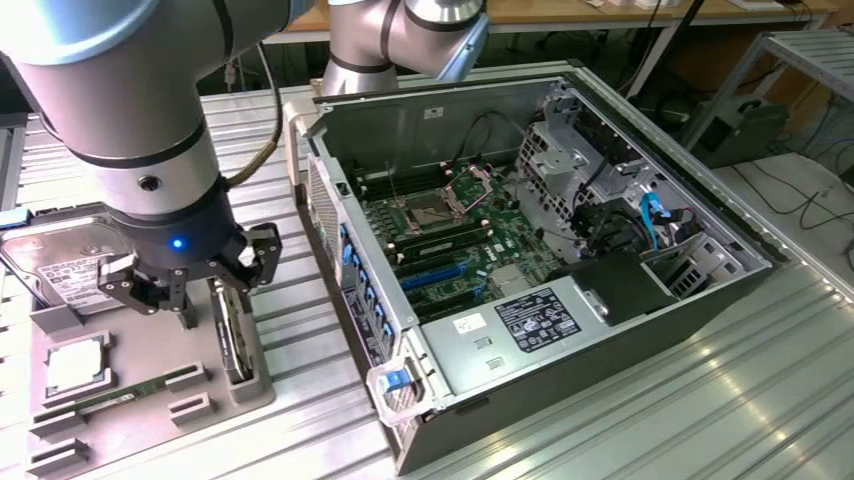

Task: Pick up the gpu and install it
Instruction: 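Pick up the gpu and move the gpu toward the slot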

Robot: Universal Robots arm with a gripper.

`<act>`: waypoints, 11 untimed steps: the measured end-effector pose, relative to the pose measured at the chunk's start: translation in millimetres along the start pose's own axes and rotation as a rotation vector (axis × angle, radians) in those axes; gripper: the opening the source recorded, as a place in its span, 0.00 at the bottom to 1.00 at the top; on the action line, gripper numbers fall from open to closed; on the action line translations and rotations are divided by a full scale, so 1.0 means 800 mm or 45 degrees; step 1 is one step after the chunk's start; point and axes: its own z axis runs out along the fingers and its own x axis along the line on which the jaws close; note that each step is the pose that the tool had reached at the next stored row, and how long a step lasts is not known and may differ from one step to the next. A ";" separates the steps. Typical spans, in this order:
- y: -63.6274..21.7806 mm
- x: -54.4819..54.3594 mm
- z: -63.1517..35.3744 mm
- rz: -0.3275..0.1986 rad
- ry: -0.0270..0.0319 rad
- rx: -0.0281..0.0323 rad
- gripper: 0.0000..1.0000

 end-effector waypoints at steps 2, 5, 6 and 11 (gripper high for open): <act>0.000 0.000 0.004 0.000 0.0001 0.0000 0.56; 0.000 0.000 0.011 0.000 0.0001 0.0000 0.56; 0.001 0.000 0.013 0.000 0.0002 0.0001 0.56; 0.005 0.000 0.022 0.000 0.0000 -0.0001 0.56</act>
